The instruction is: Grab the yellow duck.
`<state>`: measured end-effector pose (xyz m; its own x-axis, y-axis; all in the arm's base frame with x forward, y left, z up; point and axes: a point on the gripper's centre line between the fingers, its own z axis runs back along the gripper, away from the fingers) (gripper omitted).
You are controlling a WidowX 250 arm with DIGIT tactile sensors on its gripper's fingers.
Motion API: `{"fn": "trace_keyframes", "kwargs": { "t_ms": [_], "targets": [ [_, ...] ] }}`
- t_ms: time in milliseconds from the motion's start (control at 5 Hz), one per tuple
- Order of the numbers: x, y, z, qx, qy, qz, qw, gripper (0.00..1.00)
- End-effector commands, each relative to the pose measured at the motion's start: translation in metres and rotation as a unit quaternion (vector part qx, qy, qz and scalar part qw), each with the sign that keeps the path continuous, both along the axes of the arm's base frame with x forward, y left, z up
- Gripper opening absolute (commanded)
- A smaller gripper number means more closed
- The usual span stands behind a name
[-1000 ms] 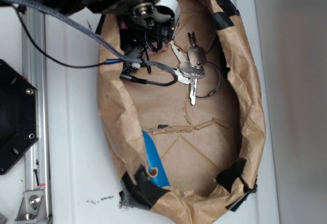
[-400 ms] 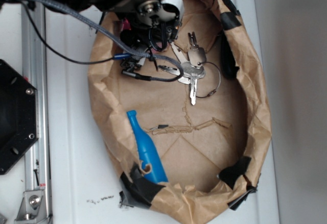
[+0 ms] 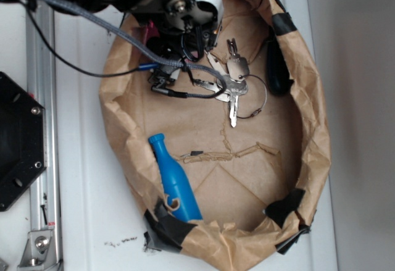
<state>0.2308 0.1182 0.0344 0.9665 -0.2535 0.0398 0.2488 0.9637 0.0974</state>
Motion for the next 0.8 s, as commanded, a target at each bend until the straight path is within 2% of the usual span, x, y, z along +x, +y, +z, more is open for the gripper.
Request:
{"fn": "trace_keyframes", "kwargs": {
  "t_ms": [0, 200, 400, 600],
  "targets": [
    [0.045, -0.040, 0.097, 0.052, -0.106, -0.003, 0.993, 0.00],
    [0.066, -0.052, 0.134, 0.011, -0.123, 0.051, 0.991, 0.00],
    [0.080, -0.072, 0.156, -0.031, -0.089, 0.102, 0.990, 0.00],
    [0.064, -0.074, 0.155, -0.106, -0.077, 0.233, 0.964, 0.00]
  ]
}}
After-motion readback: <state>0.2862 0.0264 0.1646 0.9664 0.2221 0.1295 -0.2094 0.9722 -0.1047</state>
